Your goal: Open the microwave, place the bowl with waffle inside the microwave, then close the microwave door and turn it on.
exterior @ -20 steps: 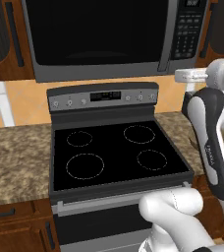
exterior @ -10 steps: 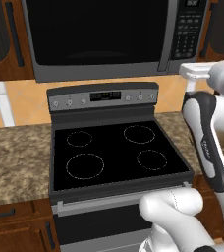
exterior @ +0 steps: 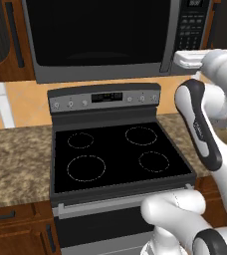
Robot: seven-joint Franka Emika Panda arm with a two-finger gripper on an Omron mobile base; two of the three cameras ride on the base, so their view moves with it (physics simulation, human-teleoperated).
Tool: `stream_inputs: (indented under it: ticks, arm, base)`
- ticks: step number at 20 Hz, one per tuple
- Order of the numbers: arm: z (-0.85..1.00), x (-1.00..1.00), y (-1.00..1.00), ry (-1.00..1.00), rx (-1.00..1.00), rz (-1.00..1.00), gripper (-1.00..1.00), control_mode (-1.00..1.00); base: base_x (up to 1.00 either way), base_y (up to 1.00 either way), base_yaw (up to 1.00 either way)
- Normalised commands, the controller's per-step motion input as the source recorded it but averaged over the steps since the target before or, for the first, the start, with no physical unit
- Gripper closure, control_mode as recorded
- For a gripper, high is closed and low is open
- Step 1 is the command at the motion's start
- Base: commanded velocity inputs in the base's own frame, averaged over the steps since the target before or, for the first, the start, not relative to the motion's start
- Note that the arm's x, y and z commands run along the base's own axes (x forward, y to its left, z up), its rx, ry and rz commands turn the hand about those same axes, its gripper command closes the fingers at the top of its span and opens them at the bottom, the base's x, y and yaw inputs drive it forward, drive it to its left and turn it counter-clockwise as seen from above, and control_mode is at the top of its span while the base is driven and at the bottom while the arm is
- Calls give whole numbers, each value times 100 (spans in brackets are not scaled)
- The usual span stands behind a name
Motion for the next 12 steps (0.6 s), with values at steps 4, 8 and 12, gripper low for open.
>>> stream_inputs:
  ticks: [4, 8, 12]
  arm:
    - [0, 67, 2, -1, 0, 0, -100, -100]
    - [-1, 52, 0, -12, 0, 0, -100, -100]
    - [0, 36, 0, -20, 0, 1, -100, -100]
  base:
    - [0, 0, 0]
    - [0, 0, 0]
    - [0, 0, 0]
